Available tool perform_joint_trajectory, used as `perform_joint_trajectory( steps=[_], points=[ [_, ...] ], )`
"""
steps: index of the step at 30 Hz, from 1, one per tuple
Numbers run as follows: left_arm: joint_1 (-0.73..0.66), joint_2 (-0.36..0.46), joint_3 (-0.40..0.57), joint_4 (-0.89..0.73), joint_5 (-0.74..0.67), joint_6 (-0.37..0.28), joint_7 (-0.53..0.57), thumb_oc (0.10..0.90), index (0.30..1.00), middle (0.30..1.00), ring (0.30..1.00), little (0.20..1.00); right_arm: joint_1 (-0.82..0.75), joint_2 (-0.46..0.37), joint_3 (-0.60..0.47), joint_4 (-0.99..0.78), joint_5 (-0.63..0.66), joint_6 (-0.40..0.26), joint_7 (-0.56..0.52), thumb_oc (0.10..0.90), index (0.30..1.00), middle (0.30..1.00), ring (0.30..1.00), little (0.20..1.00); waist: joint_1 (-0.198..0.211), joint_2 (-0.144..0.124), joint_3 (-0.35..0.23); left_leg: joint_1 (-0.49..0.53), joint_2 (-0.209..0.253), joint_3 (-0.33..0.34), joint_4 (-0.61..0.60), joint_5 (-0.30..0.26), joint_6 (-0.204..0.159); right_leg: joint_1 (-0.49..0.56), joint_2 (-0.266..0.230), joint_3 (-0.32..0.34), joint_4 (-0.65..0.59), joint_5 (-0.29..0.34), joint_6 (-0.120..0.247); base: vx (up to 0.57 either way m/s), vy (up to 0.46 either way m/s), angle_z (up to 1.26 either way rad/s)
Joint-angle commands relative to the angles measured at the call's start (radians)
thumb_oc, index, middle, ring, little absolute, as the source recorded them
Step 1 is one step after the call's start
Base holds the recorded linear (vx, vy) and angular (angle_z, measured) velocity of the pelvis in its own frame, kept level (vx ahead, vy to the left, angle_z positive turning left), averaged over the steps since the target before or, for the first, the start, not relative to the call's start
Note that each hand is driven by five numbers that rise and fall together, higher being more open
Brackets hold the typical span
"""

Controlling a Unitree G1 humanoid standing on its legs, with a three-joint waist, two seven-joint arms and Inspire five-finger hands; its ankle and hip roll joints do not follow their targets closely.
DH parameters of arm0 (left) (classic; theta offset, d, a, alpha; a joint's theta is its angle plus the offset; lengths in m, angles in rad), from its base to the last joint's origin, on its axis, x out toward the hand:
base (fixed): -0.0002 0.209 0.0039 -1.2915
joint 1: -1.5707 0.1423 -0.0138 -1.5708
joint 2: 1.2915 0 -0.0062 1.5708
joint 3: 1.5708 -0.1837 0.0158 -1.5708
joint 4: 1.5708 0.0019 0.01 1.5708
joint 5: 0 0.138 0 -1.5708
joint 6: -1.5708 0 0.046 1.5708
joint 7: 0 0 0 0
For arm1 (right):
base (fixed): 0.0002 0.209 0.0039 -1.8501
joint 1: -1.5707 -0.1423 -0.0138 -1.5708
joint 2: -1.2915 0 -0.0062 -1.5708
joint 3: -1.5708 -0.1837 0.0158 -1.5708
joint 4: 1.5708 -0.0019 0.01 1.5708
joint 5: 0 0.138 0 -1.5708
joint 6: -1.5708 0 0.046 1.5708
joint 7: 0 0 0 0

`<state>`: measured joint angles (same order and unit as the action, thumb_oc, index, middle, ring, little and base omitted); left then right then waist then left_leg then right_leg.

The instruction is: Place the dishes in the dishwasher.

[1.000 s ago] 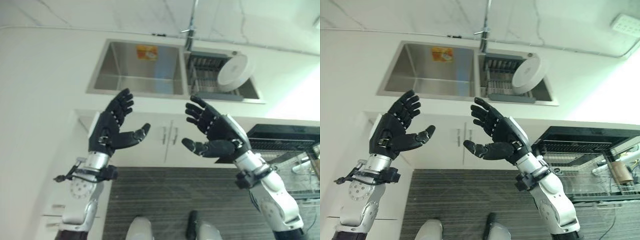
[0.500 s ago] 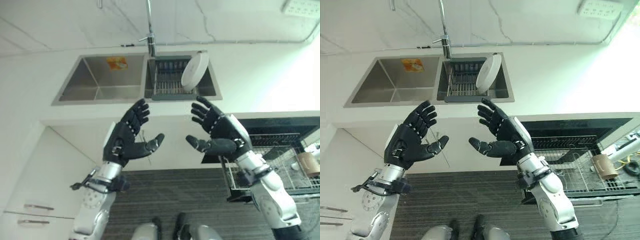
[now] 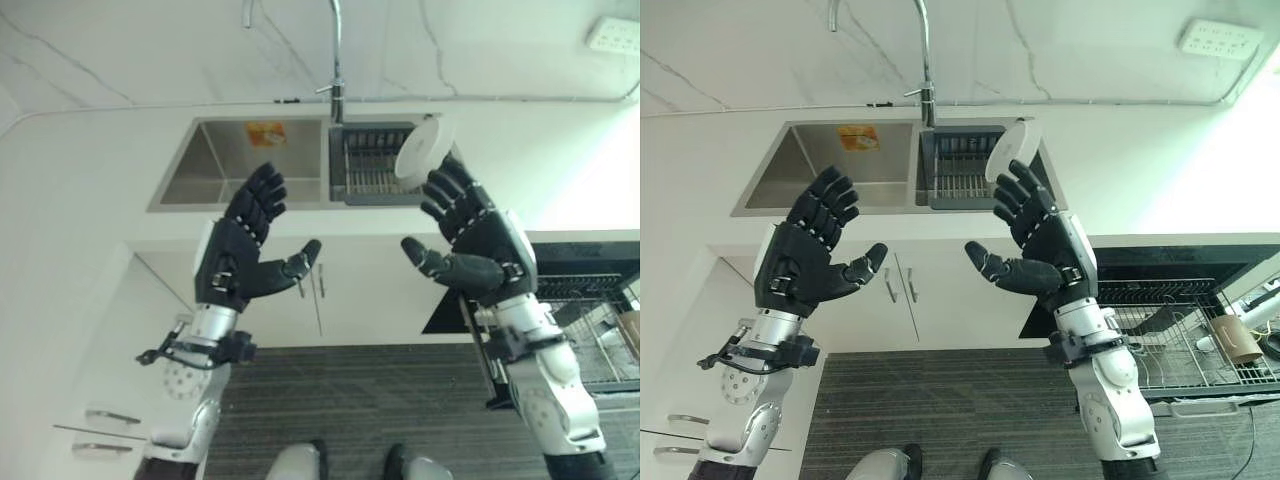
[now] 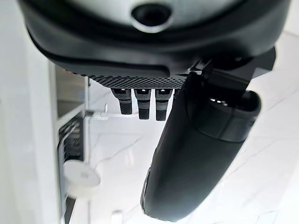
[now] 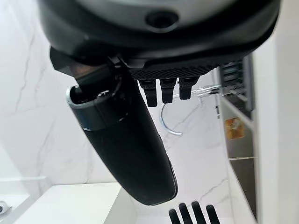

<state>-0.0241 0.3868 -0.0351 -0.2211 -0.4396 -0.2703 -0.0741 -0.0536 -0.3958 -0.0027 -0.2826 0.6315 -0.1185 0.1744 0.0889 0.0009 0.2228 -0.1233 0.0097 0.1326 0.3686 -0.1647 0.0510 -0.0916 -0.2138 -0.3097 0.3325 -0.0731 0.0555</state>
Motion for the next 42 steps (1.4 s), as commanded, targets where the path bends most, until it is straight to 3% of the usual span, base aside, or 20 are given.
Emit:
perform_joint_trajectory(
  steps=[1, 4, 6, 8, 10, 11, 13, 20, 24, 26, 28, 31, 33, 38, 42],
  points=[
    [-0.082, 0.050, 0.006, -0.090, 0.027, -0.093, -0.001, 0.800, 0.900, 0.900, 0.900, 0.900, -0.071, -0.002, -0.033, -0.101, 0.008, -0.146, -0.028, 0.800, 0.900, 0.900, 0.900, 0.900, -0.009, -0.022, -0.092, 0.027, 0.034, -0.010, -0.069, -0.015, -0.025, 0.127, 0.010, 0.051, -0.032, 0.003, 0.084, 0.08, 0.247, 0.24],
    [-0.117, 0.041, -0.031, -0.060, 0.040, -0.089, 0.005, 0.800, 0.900, 0.900, 0.900, 0.900, -0.076, -0.008, -0.068, -0.090, 0.002, -0.172, -0.052, 0.800, 0.900, 0.900, 0.900, 0.900, -0.028, -0.030, -0.088, 0.053, 0.035, 0.003, -0.069, -0.033, -0.017, 0.119, 0.029, 0.028, -0.032, 0.048, 0.078, 0.12, 0.188, 0.36],
    [-0.117, 0.044, -0.029, -0.060, 0.046, -0.084, 0.010, 0.800, 0.900, 0.900, 0.900, 0.900, -0.089, -0.009, -0.075, -0.079, -0.005, -0.172, -0.036, 0.800, 0.900, 0.900, 0.900, 0.900, -0.029, -0.047, -0.077, 0.076, 0.034, 0.001, -0.069, -0.045, -0.026, 0.078, 0.013, 0.026, -0.032, 0.033, 0.080, 0.16, -0.042, 0.06],
    [-0.097, 0.042, -0.022, -0.077, 0.061, -0.071, 0.002, 0.800, 0.900, 0.900, 0.900, 0.900, -0.078, -0.018, -0.078, -0.080, 0.017, -0.167, -0.034, 0.800, 0.900, 0.900, 0.900, 0.900, -0.040, -0.074, -0.064, 0.099, 0.025, 0.003, -0.069, -0.067, -0.032, 0.001, -0.021, 0.075, -0.032, 0.029, 0.097, 0.23, -0.203, -0.04],
    [-0.085, 0.042, -0.027, -0.076, 0.057, -0.081, -0.005, 0.800, 0.900, 0.900, 0.900, 0.900, -0.070, -0.003, -0.071, -0.071, 0.027, -0.180, -0.028, 0.800, 0.900, 0.900, 0.900, 0.900, -0.059, -0.096, -0.050, 0.124, 0.006, -0.005, -0.069, -0.105, -0.028, -0.098, -0.049, 0.129, -0.032, 0.091, 0.124, 0.39, -0.322, 0.22],
    [-0.074, 0.039, -0.022, -0.090, 0.070, -0.102, 0.013, 0.800, 0.900, 0.900, 0.900, 0.900, -0.066, 0.013, -0.062, -0.075, 0.015, -0.192, -0.021, 0.800, 0.900, 0.900, 0.900, 0.900, -0.070, -0.103, -0.047, 0.144, -0.016, -0.029, -0.069, -0.136, -0.019, -0.159, -0.052, 0.159, -0.032, 0.124, 0.132, 0.48, -0.304, 0.74],
    [-0.069, 0.045, -0.022, -0.099, 0.081, -0.110, 0.026, 0.800, 0.900, 0.900, 0.900, 0.900, -0.062, 0.008, -0.056, -0.084, 0.014, -0.180, -0.020, 0.800, 0.900, 0.900, 0.900, 0.900, -0.077, -0.102, -0.048, 0.157, -0.026, -0.045, -0.069, -0.149, -0.014, -0.174, -0.042, 0.177, -0.032, 0.124, 0.132, 0.37, -0.197, 0.53],
    [-0.039, 0.055, -0.019, -0.133, 0.071, -0.092, 0.032, 0.800, 0.900, 0.900, 0.900, 0.900, -0.055, -0.011, -0.051, -0.111, -0.002, -0.142, -0.053, 0.800, 0.900, 0.900, 0.900, 0.900, -0.084, -0.080, -0.085, 0.189, -0.008, -0.064, -0.069, -0.163, -0.035, -0.160, -0.015, 0.166, -0.032, 0.079, 0.122, 0.25, -0.160, 0.34],
    [-0.020, 0.049, -0.022, -0.160, 0.071, -0.113, 0.033, 0.800, 0.900, 0.900, 0.900, 0.900, -0.049, -0.017, -0.061, -0.117, 0.008, -0.145, -0.077, 0.800, 0.900, 0.900, 0.900, 0.900, -0.102, -0.062, -0.114, 0.218, 0.049, -0.056, -0.069, -0.159, -0.079, -0.139, 0.026, 0.147, -0.032, 0.041, 0.077, 0.33, -0.300, -0.09],
    [-0.037, 0.057, -0.035, -0.161, 0.093, -0.142, 0.039, 0.800, 0.900, 0.900, 0.900, 0.900, -0.041, -0.023, -0.069, -0.132, 0.036, -0.164, -0.086, 0.800, 0.900, 0.900, 0.900, 0.900, -0.120, -0.045, -0.128, 0.222, 0.085, -0.048, -0.069, -0.059, -0.109, -0.115, 0.077, 0.156, -0.032, 0.007, 0.042, 0.36, -0.436, 0.19],
    [-0.044, 0.050, -0.040, -0.164, 0.084, -0.178, 0.021, 0.800, 0.900, 0.900, 0.900, 0.900, -0.030, -0.029, -0.082, -0.138, 0.030, -0.173, -0.084, 0.800, 0.900, 0.900, 0.900, 0.900, -0.113, -0.055, -0.123, 0.221, 0.051, -0.057, -0.069, 0.055, -0.120, -0.084, 0.093, 0.167, -0.032, -0.014, 0.015, 0.23, -0.299, -0.05],
    [-0.069, 0.056, -0.056, -0.165, 0.089, -0.196, 0.014, 0.800, 0.900, 0.900, 0.900, 0.900, -0.039, -0.037, -0.103, -0.147, 0.030, -0.186, -0.103, 0.800, 0.900, 0.900, 0.900, 0.900, -0.130, -0.053, -0.100, 0.118, 0.129, 0.030, -0.069, 0.018, -0.119, -0.062, 0.073, 0.151, -0.032, -0.024, 0.033, 0.06, 0.027, 0.18],
    [-0.075, 0.063, -0.064, -0.153, 0.101, -0.213, 0.037, 0.800, 0.900, 0.900, 0.900, 0.900, -0.054, -0.045, -0.123, -0.128, 0.057, -0.208, -0.122, 0.800, 0.900, 0.900, 0.900, 0.900, -0.141, -0.028, -0.109, 0.107, 0.133, -0.025, -0.069, -0.042, -0.125, -0.075, 0.072, 0.150, -0.032, -0.016, 0.042, 0.00, 0.207, 0.16],
    [-0.061, 0.057, -0.052, -0.148, 0.099, -0.212, 0.042, 0.800, 0.900, 0.900, 0.900, 0.900, -0.031, 0.014, -0.150, -0.138, 0.011, -0.274, -0.293, 0.800, 0.900, 0.900, 0.900, 0.900, -0.165, -0.005, -0.121, 0.114, 0.162, 0.002, -0.069, -0.065, -0.131, -0.092, 0.049, 0.135, -0.032, -0.007, 0.059, 0.01, 0.134, 0.01],
    [-0.057, 0.067, -0.055, -0.142, 0.100, -0.202, 0.046, 0.800, 0.900, 0.900, 0.900, 0.900, -0.041, 0.036, -0.145, -0.134, -0.006, -0.278, -0.374, 0.800, 0.900, 0.900, 0.900, 0.900, -0.161, 0.003, -0.115, 0.121, 0.156, 0.003, -0.069, -0.078, -0.124, -0.105, 0.036, 0.131, -0.032, 0.007, 0.070, 0.00, 0.065, -0.02]
  ],
)
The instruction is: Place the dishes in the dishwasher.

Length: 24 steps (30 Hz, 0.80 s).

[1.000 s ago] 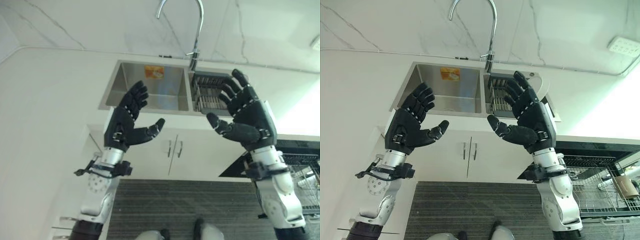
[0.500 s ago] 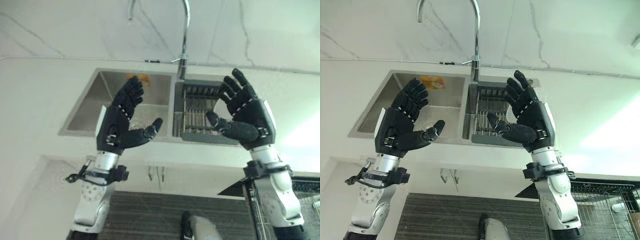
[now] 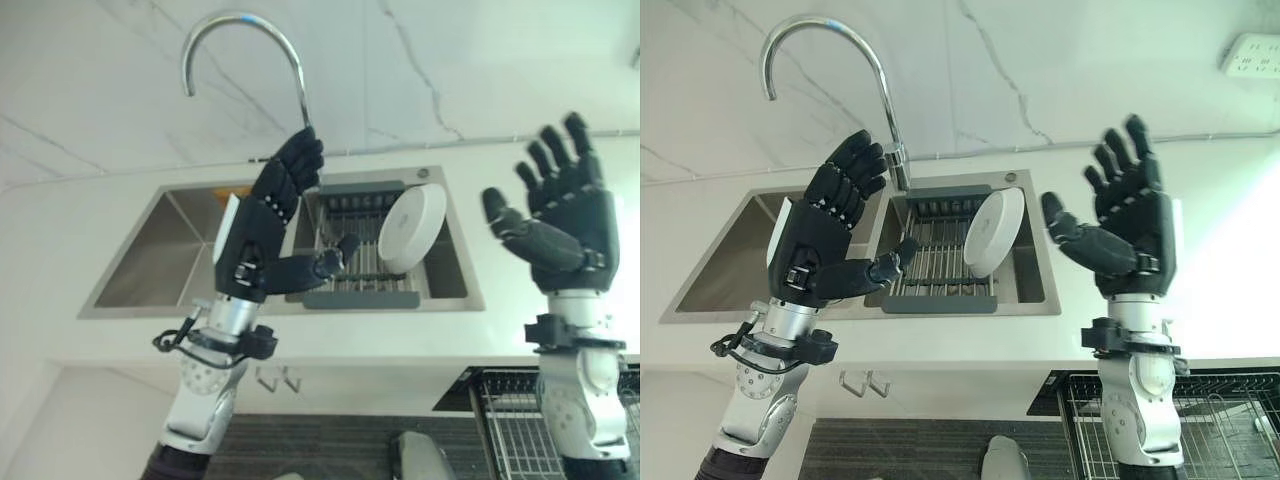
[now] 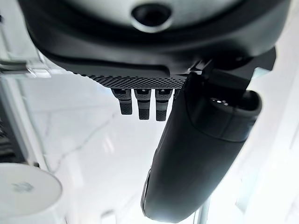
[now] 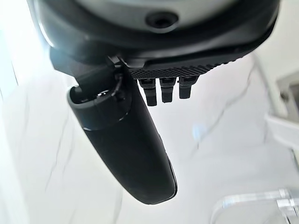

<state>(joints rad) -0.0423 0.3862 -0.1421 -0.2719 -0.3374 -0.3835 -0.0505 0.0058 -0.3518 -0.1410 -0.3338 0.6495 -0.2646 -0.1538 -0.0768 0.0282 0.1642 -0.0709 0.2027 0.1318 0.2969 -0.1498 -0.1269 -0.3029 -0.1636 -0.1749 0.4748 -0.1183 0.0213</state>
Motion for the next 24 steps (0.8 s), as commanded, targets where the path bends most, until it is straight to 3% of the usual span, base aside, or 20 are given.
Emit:
perform_joint_trajectory(
  steps=[1, 10, 18, 24],
  points=[
    [-0.037, 0.072, 0.053, -0.089, -0.007, -0.085, 0.018, 0.800, 0.900, 0.900, 0.900, 0.900, -0.104, -0.003, -0.005, -0.077, -0.030, -0.130, -0.065, 0.800, 0.900, 0.900, 0.900, 0.900, 0.008, -0.025, -0.056, 0.071, -0.040, 0.004, 0.003, -0.096, 0.056, 0.106, -0.019, -0.006, -0.175, 0.054, 0.108, 0.00, 0.033, -0.02],
    [-0.023, 0.097, 0.044, -0.070, -0.024, -0.056, 0.011, 0.800, 0.900, 0.900, 0.900, 0.900, -0.144, -0.011, 0.003, -0.011, -0.042, -0.093, -0.195, 0.800, 0.900, 0.900, 0.900, 0.900, 0.033, -0.035, -0.058, 0.081, -0.052, 0.003, 0.003, -0.113, 0.068, 0.110, -0.033, -0.010, -0.175, 0.058, 0.116, 0.01, 0.003, 0.05],
    [-0.058, 0.108, 0.022, -0.039, -0.023, -0.040, -0.005, 0.800, 0.900, 0.900, 0.900, 0.900, -0.192, -0.017, 0.012, 0.128, 0.016, 0.024, -0.221, 0.800, 0.900, 0.900, 0.900, 0.900, 0.048, -0.044, -0.069, 0.094, -0.056, 0.002, 0.003, -0.123, 0.072, 0.130, -0.040, -0.014, -0.175, 0.052, 0.117, 0.00, -0.007, -0.02],
    [-0.064, 0.111, 0.017, -0.026, -0.021, -0.023, -0.008, 0.800, 0.900, 0.900, 0.900, 0.900, -0.206, -0.034, 0.012, 0.212, 0.044, 0.150, -0.217, 0.800, 0.900, 0.900, 0.900, 0.900, 0.054, -0.050, -0.075, 0.099, -0.058, 0.002, 0.003, -0.125, 0.073, 0.142, -0.039, -0.014, -0.175, 0.046, 0.114, 0.00, -0.002, 0.01]
  ],
)
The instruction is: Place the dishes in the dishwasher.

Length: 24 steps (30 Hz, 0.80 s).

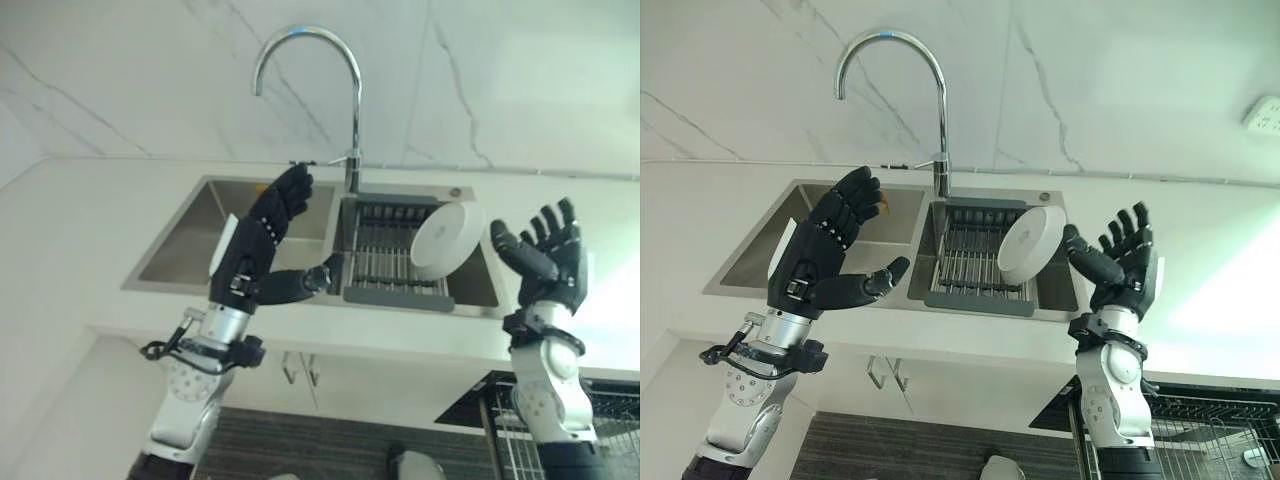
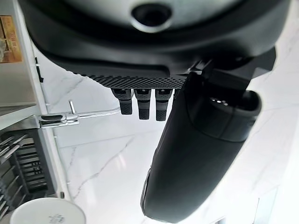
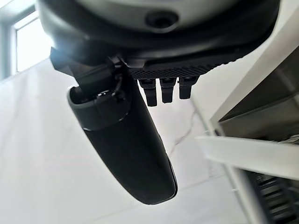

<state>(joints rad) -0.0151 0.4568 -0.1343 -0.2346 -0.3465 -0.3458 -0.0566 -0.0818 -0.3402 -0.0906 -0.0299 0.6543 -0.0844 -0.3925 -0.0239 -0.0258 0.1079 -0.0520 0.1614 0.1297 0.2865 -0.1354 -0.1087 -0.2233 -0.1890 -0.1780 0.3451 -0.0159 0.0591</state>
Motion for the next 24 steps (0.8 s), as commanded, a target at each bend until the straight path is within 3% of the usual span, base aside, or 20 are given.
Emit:
perform_joint_trajectory(
  steps=[1, 10, 24],
  points=[
    [-0.095, 0.043, 0.008, -0.059, -0.012, -0.056, -0.004, 0.800, 0.900, 0.900, 0.900, 0.900, -0.124, -0.050, -0.036, -0.061, 0.073, 0.010, 0.047, 0.800, 0.900, 0.900, 0.900, 0.900, 0.003, 0.001, -0.017, 0.081, -0.018, 0.002, 0.013, -0.139, 0.056, 0.066, -0.012, -0.010, -0.045, -0.057, 0.075, 0.00, 0.000, 0.00],
    [-0.106, 0.041, 0.004, -0.035, -0.001, -0.039, 0.008, 0.800, 0.900, 0.900, 0.900, 0.900, -0.141, -0.049, -0.015, 0.000, 0.094, 0.102, 0.068, 0.800, 0.900, 0.900, 0.900, 0.900, 0.016, -0.006, -0.020, 0.082, -0.019, 0.002, 0.013, -0.139, 0.057, 0.084, -0.010, -0.013, -0.045, -0.068, 0.071, 0.00, 0.000, 0.00],
    [-0.127, 0.050, -0.012, -0.018, 0.001, -0.021, 0.020, 0.800, 0.900, 0.900, 0.900, 0.900, -0.222, -0.082, -0.006, 0.071, 0.117, 0.135, 0.059, 0.800, 0.900, 0.900, 0.900, 0.900, 0.044, -0.008, -0.019, 0.082, -0.025, -0.003, 0.013, -0.137, 0.059, 0.109, -0.013, -0.022, -0.045, -0.081, 0.068, 0.00, 0.003, 0.01]
  ],
)
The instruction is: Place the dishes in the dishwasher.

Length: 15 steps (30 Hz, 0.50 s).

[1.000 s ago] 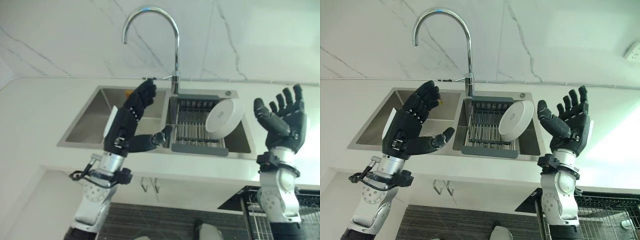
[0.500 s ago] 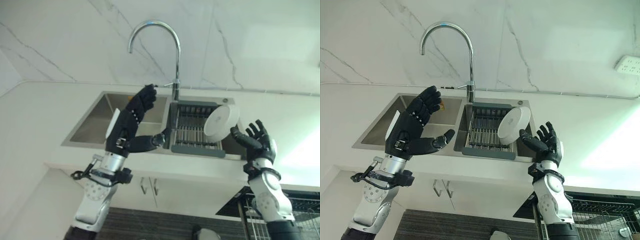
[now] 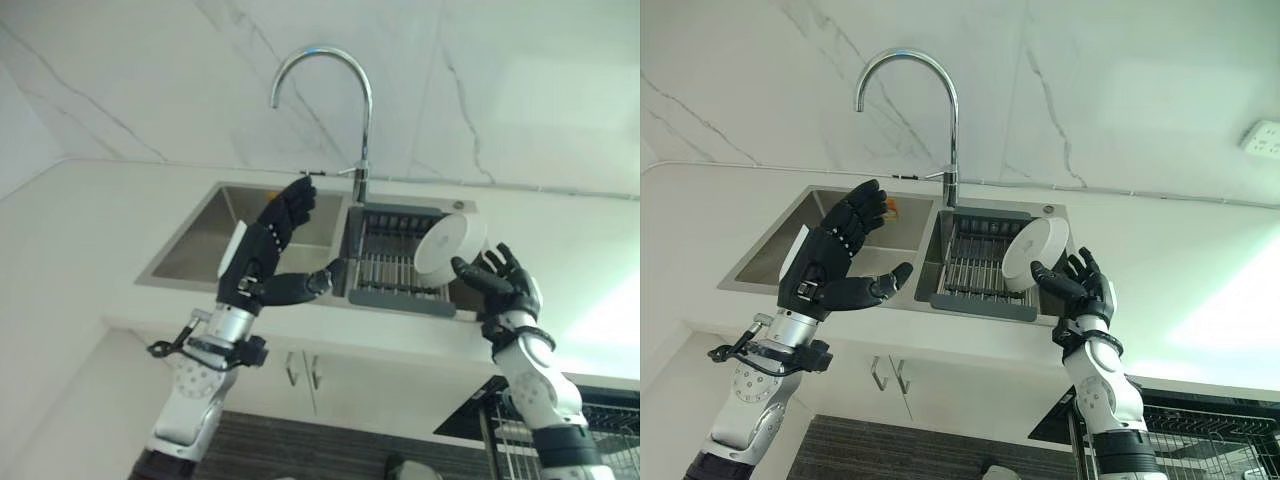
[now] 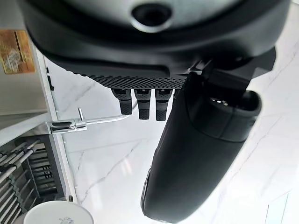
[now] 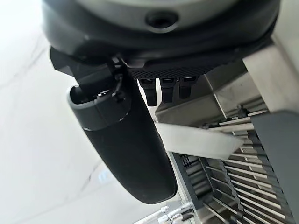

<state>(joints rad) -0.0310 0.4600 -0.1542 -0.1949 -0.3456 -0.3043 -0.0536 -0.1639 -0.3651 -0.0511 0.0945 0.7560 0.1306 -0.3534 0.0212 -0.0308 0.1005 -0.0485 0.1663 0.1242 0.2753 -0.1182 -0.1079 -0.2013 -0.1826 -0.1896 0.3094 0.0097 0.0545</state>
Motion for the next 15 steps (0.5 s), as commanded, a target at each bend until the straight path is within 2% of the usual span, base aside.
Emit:
perform_joint_trajectory(
  steps=[1, 11, 15],
  points=[
    [-0.111, 0.048, 0.012, -0.057, -0.004, -0.061, 0.014, 0.800, 0.900, 0.900, 0.900, 0.900, -0.146, -0.060, -0.045, -0.047, 0.010, -0.071, 0.022, 0.800, 0.900, 0.900, 0.900, 0.900, 0.002, -0.002, -0.011, 0.078, -0.029, 0.001, 0.025, -0.152, 0.058, 0.090, -0.019, -0.011, -0.009, -0.108, 0.072, 0.00, 0.000, 0.00],
    [-0.136, 0.059, -0.003, -0.044, -0.008, -0.043, 0.029, 0.800, 0.900, 0.900, 0.900, 0.900, -0.238, -0.101, -0.018, 0.038, 0.020, -0.036, 0.014, 0.800, 0.900, 0.900, 0.900, 0.900, 0.025, -0.007, -0.009, 0.078, -0.031, -0.005, 0.025, -0.147, 0.054, 0.111, -0.022, -0.023, -0.009, -0.117, 0.068, 0.01, 0.007, 0.03],
    [-0.153, 0.067, -0.013, -0.027, -0.019, -0.036, 0.030, 0.800, 0.900, 0.900, 0.900, 0.900, -0.300, -0.115, -0.018, 0.132, 0.130, -0.037, 0.005, 0.800, 0.900, 0.900, 0.900, 0.900, 0.045, -0.008, -0.011, 0.076, -0.031, -0.011, 0.025, -0.144, 0.052, 0.124, -0.023, -0.033, -0.009, -0.124, 0.065, -0.01, -0.002, 0.06]
  ],
)
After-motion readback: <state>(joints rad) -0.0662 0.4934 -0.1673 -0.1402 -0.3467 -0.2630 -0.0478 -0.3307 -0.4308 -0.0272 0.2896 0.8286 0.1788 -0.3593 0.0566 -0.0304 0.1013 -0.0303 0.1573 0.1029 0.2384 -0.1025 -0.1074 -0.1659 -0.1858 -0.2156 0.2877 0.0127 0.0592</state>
